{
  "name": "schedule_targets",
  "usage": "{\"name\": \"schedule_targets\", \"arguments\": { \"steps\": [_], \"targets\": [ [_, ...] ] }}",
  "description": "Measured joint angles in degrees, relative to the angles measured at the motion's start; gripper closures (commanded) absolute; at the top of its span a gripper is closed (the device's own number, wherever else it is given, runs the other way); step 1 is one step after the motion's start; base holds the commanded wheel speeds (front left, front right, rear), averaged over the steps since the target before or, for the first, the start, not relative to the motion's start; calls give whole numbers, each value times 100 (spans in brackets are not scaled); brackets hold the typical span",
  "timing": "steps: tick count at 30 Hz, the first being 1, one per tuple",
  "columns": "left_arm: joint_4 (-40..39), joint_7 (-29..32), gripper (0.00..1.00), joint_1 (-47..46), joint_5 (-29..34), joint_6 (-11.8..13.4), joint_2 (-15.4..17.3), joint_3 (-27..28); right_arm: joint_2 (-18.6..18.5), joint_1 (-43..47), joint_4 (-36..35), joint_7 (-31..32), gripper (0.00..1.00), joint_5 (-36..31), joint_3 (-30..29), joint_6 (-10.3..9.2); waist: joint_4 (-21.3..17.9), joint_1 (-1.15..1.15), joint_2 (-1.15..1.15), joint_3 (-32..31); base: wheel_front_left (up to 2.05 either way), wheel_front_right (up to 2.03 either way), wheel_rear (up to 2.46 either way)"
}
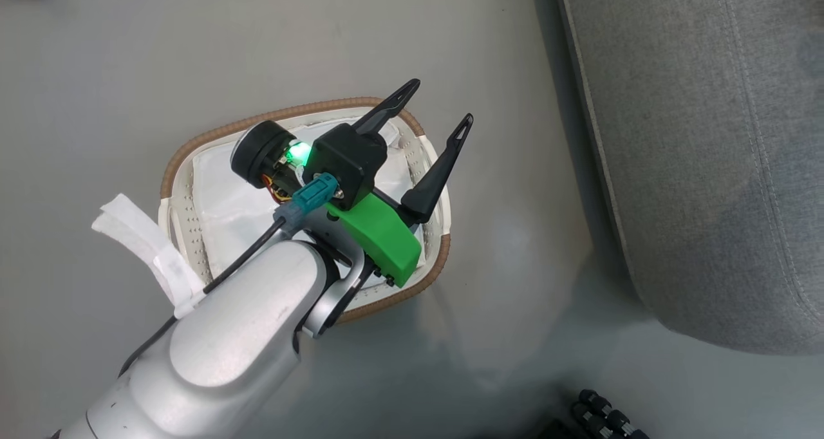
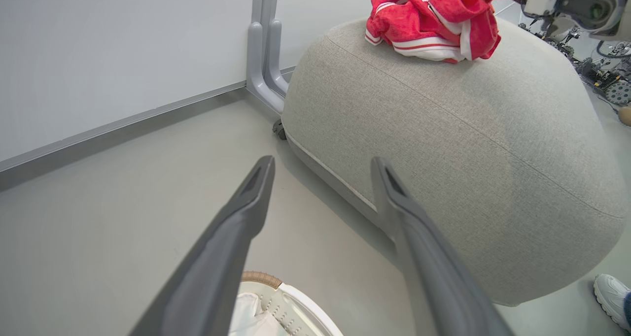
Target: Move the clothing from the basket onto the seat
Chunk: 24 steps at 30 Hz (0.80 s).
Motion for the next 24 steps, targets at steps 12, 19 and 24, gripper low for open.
{"name": "schedule_targets", "arguments": {
  "steps": [12,19,24],
  "targets": [
    [301,-265,0,182,-201,-31,-10,35,315,938,-333,-120,0,584,853,0,-264,-1,0,-538,0,0,0],
    [594,-598,0,341,-326,-45,-101,114,166,1357,-816,-121,0,1032,1393,0,-314,-1,0,-1049,0,0,0],
    [896,-899,0,554,-514,-11,-210,237,113,1459,-946,-121,0,1205,1813,0,-260,-1,0,-1488,0,0,0]
  ]
}}
